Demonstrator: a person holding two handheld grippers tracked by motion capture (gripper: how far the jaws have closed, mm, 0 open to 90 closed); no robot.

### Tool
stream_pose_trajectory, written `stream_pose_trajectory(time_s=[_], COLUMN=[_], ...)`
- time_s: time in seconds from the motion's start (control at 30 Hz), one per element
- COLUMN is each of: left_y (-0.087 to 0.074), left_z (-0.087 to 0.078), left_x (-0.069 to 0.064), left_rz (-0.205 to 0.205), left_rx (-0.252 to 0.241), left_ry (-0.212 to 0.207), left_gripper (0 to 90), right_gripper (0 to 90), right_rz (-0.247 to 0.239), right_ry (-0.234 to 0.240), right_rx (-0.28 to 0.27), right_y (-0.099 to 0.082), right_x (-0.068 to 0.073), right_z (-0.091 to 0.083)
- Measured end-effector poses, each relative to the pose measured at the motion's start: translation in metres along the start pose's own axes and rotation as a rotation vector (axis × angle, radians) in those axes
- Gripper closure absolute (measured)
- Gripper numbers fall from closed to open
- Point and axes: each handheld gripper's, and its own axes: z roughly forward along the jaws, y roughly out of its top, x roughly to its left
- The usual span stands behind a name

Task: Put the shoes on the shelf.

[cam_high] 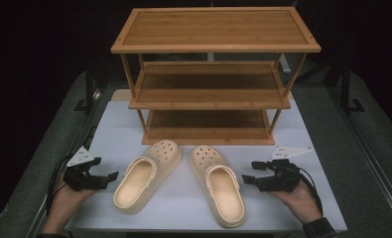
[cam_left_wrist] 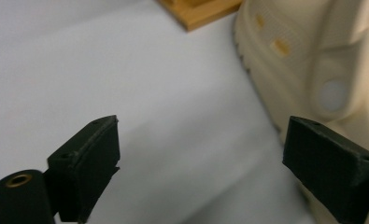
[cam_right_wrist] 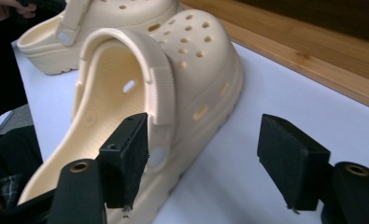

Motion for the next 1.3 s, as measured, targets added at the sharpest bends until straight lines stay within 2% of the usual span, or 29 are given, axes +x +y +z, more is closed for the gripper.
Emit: stream_pose_trajectory(time_s=[0.23,0.4,0.57,0.77,0.97,1.2,1.3], left_y=[0.015,0.024,0.032,0.039,0.047,0.047,0.047], left_z=[-0.005,0.0,0.009,0.022,0.034,0.041,0.042], left_x=[-0.017,-0.03,-0.041,-0.046,-0.046,-0.047,-0.047], left_rz=[0.036,0.056,0.087,0.111,0.101,0.11,0.106], left_rx=[-0.046,-0.064,-0.067,-0.054,-0.068,-0.05,-0.041], left_ry=[-0.081,-0.14,-0.17,-0.191,-0.187,-0.179,-0.165], left_gripper=[14.1,15.8,20.4,25.7,36.3,51.6,59.1], right_gripper=[33.0,33.1,34.3,36.1,39.5,54.0,56.6], right_rz=[-0.017,-0.023,-0.035,-0.049,-0.055,-0.083,-0.086], right_ry=[0.026,0.041,0.049,0.038,0.027,-0.003,-0.007], right_rx=[0.001,0.008,0.023,0.035,0.049,0.051,0.05], right_y=[0.005,0.009,0.013,0.017,0.021,0.026,0.025], right_x=[0.01,0.016,0.02,0.021,0.02,0.019,0.018], right_z=[0.008,0.017,0.027,0.038,0.05,0.058,0.058])
